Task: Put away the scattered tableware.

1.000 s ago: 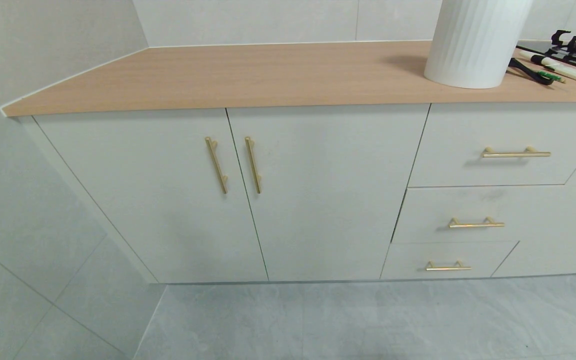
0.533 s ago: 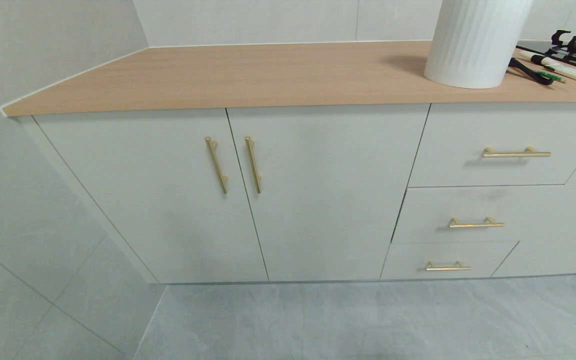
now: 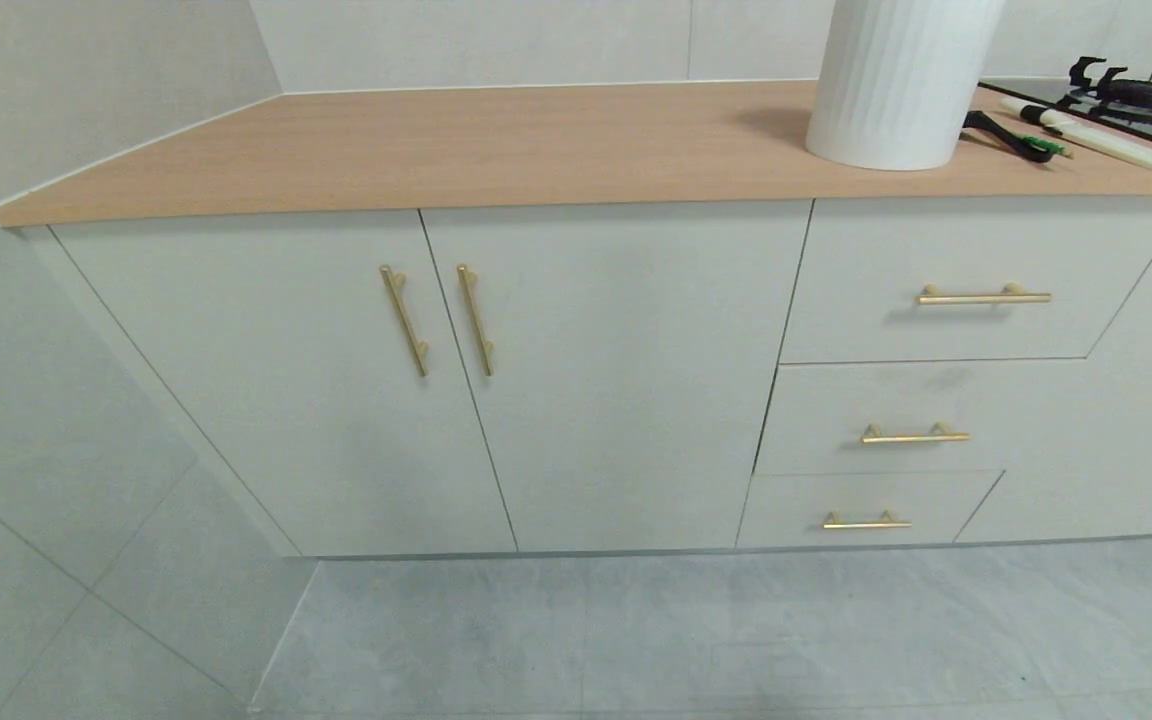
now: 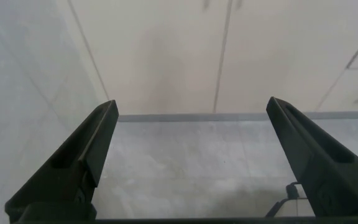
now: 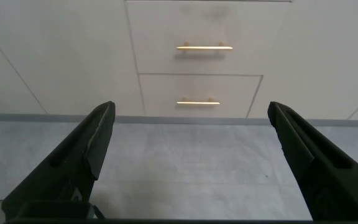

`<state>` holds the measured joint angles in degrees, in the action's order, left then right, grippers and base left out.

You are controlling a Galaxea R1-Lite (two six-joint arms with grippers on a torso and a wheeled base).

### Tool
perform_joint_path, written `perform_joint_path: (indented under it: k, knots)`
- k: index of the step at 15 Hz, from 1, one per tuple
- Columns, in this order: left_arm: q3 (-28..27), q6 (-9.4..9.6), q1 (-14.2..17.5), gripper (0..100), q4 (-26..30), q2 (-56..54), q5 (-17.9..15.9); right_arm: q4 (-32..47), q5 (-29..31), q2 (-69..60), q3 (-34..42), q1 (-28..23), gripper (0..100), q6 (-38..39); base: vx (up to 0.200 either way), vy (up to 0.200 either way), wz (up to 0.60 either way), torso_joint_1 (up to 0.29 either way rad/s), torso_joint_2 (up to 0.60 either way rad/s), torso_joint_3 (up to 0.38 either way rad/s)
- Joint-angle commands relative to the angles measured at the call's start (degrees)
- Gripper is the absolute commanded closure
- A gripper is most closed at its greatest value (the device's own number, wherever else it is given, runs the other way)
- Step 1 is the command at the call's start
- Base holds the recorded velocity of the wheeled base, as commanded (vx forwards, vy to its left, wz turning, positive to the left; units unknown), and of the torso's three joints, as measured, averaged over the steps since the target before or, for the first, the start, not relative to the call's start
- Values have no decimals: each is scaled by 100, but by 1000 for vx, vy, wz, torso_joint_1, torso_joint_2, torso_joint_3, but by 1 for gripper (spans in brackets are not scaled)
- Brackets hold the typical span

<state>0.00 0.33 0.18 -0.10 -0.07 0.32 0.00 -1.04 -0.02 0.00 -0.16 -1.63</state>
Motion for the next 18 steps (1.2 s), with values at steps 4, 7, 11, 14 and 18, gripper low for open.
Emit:
perform_joint_path:
  k: [4, 7, 11, 14, 18]
  knots:
    - [0, -7, -1, 0, 1, 7, 3, 0, -2, 11, 0, -2, 0, 5, 0, -150, 0, 3, -1, -1]
    - [0, -7, -1, 0, -8, 7, 3, 0, -2, 11, 0, -2, 0, 5, 0, 0, 0, 0, 0, 0]
    - [0, -15, -1, 0, -8, 7, 12, 0, -2, 11, 0, -2, 0, 5, 50, 0, 0, 1, 1, 2]
    - [0, -7, -1, 0, -8, 7, 3, 0, -2, 11, 0, -2, 0, 5, 200, 0, 0, 4, 1, -1]
    - [0, -7, -1, 0, -8, 7, 3, 0, -2, 11, 0, -2, 0, 5, 200, 0, 0, 1, 1, 0]
